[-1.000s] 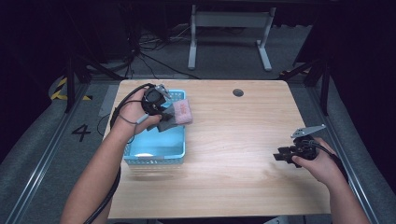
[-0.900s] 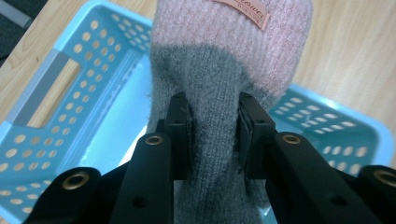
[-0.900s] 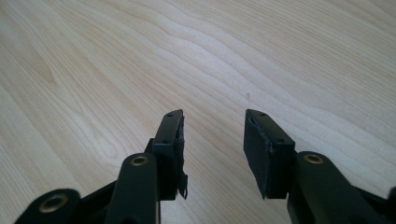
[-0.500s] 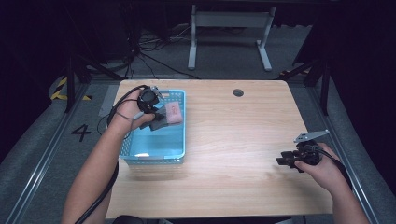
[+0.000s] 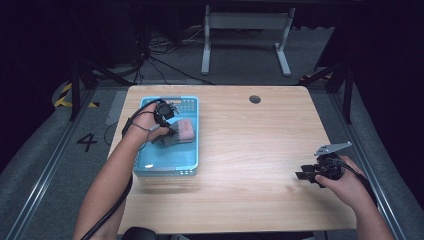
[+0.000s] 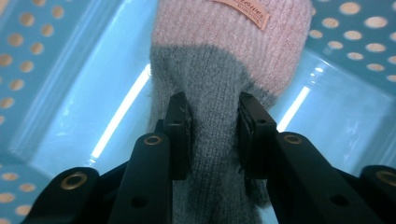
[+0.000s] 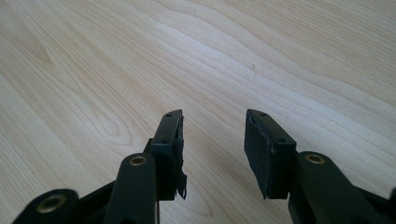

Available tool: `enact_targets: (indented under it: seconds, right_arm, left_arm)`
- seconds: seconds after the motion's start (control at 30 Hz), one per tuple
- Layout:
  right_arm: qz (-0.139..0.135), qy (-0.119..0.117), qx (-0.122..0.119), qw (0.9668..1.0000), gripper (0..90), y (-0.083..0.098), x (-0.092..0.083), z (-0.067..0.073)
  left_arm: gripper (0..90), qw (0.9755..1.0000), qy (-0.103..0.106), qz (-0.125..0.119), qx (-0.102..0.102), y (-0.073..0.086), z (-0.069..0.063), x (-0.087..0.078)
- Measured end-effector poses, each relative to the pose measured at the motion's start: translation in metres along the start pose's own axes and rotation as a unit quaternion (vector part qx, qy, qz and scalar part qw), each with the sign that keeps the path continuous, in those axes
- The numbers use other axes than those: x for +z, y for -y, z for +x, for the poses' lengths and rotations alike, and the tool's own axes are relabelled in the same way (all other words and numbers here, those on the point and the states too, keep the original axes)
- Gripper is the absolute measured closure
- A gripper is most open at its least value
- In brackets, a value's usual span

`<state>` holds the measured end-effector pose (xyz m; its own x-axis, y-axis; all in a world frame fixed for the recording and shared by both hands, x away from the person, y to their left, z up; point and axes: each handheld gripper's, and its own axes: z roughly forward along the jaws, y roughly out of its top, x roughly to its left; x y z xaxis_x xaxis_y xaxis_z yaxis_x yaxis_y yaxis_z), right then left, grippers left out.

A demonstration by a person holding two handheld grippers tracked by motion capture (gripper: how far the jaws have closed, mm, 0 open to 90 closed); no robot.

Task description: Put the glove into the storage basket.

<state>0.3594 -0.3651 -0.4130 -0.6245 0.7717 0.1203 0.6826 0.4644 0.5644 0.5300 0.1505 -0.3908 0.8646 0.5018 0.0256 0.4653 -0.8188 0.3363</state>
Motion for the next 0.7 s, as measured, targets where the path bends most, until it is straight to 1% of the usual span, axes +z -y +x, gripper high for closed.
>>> enact_targets:
  seconds: [0.03, 0.07, 0.1, 0.13, 0.23, 0.33, 0.4, 0.43, 0.47, 0.53, 0.6, 0.67, 0.7]
  right_arm:
    - [0.002, 0.003, 0.002, 1.0, 58.1, 0.002, 0.0, 0.0]
    - [0.002, 0.003, 0.002, 1.0, 58.1, 0.002, 0.0, 0.0]
    - [0.003, 0.005, 0.003, 1.0, 58.0, 0.004, 0.0, 0.0]
    - [0.002, 0.005, 0.003, 1.0, 57.9, 0.004, 0.0, 0.0]
    - [0.003, 0.005, 0.005, 1.0, 57.8, 0.005, 0.0, 0.0]
    - [0.004, 0.005, 0.007, 1.0, 57.7, 0.006, 0.0, 0.0]
    - [0.006, 0.005, 0.007, 0.9999, 57.5, 0.007, 0.001, 0.0]
    - [0.006, 0.005, 0.007, 0.9999, 57.4, 0.007, 0.001, 0.0]
    - [0.006, 0.005, 0.007, 0.9999, 57.3, 0.008, 0.001, 0.001]
    - [0.005, 0.004, 0.008, 1.0, 57.2, 0.008, 0.001, 0.001]
    - [0.002, 0.004, 0.008, 1.0, 57.2, 0.008, 0.0, 0.001]
    - [0.001, 0.003, 0.009, 1.0, 57.1, 0.007, 0.0, 0.001]
    - [0.003, 0.002, 0.007, 1.0, 57.1, 0.006, 0.001, 0.0]
  left_arm:
    - [68.7, 0.9999, 0.003, 0.01, 0.005, -0.001, 0.001, 0.005]
    - [68.6, 0.9999, 0.003, 0.01, 0.005, -0.001, 0.001, 0.005]
    - [68.4, 0.9998, 0.01, 0.01, 0.01, -0.001, 0.002, 0.009]
    - [68.3, 0.9998, 0.013, 0.009, 0.01, -0.001, 0.003, 0.011]
    - [67.2, 0.9997, 0.013, 0.012, 0.015, -0.002, 0.003, 0.012]
    - [66.2, 0.9995, 0.005, 0.014, 0.028, -0.005, 0.001, 0.016]
    - [64.9, 0.9995, 0.003, 0.014, 0.028, -0.005, 0.001, 0.018]
    - [63.7, 0.9997, 0.003, 0.012, 0.023, -0.004, 0.003, 0.02]
    - [61.4, 0.9997, 0.003, 0.011, 0.021, -0.004, 0.004, 0.022]
    - [54.4, 0.9999, -0.003, 0.001, 0.016, -0.002, 0.006, 0.025]
    - [47.3, 0.9999, -0.009, -0.012, 0.0, -0.001, 0.008, 0.026]
    - [38.5, 0.9998, -0.013, -0.017, -0.001, 0.0, 0.008, 0.025]
    - [36.2, 0.9992, -0.018, -0.034, -0.006, 0.0, 0.008, 0.025]
